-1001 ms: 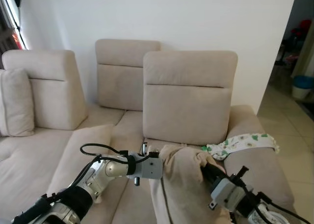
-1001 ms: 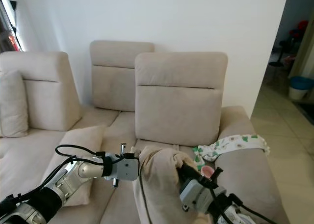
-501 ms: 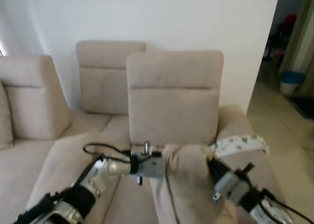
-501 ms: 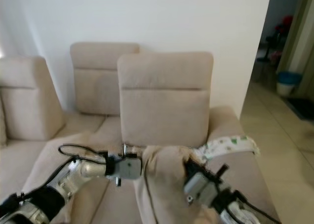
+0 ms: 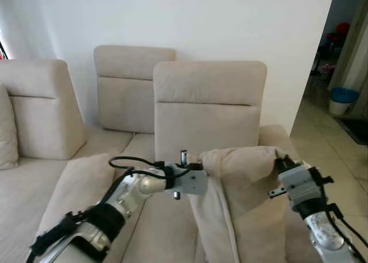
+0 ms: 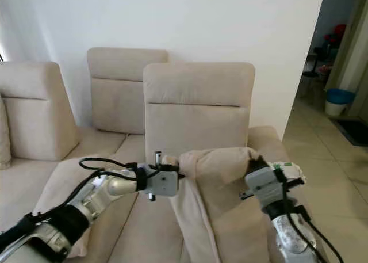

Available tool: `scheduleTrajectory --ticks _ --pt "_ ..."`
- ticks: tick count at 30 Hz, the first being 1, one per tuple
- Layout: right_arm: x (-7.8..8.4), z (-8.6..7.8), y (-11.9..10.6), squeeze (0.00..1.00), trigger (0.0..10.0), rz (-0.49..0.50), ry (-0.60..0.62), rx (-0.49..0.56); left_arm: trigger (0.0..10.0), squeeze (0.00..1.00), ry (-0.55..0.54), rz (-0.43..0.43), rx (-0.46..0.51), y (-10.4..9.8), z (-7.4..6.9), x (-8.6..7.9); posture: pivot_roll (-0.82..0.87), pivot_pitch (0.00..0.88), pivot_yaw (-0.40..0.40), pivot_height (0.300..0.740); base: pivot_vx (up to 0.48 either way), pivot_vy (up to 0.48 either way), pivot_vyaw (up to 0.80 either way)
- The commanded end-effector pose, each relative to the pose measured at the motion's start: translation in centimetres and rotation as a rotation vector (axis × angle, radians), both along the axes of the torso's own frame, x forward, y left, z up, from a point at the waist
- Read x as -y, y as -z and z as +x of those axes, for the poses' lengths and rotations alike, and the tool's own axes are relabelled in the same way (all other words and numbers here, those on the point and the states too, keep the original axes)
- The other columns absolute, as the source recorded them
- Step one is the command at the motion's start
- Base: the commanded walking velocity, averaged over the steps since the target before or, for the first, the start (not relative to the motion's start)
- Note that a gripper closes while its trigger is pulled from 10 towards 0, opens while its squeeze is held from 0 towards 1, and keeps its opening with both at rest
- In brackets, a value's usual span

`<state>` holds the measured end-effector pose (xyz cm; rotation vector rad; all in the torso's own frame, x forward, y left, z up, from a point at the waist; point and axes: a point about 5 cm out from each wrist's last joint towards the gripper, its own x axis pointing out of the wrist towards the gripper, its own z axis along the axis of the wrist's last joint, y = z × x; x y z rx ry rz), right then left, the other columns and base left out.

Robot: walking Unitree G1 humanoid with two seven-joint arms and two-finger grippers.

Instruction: Move the pillow to the sofa from floor

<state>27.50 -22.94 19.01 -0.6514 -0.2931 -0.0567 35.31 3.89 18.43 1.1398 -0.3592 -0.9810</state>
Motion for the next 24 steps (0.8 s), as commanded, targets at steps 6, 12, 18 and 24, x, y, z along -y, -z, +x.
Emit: scheduleTrajectory --ticks 6,12,18,24 --pt "0.7 1.3 -1.0 0.0 10.0 0.052 0.074 0.008 10.0 0.0 -0.064 -0.015 0.092 -1.9 1.3 1.2 0.06 0.015 0.084 0.74 0.0 0.0 0.0" --pt "0.1 2.3 -1.7 0.0 10.0 0.071 0.075 0.01 10.0 0.0 -0.106 -0.024 0.127 -2.9 2.0 1.4 0.06 0.02 0.096 0.74 0.0 0.0 0.0" --pt "-0.2 3.5 -2.4 0.0 10.0 0.094 0.08 0.015 10.0 0.0 -0.142 -0.019 0.149 -3.2 2.5 1.3 0.06 0.025 0.101 0.74 0.0 0.0 0.0" --pt "-0.4 4.6 -2.0 0.0 10.0 0.131 0.109 -0.034 10.0 0.0 -0.225 -0.044 0.166 -3.4 3.3 1.0 0.07 0.04 0.101 0.74 0.0 0.0 0.0"
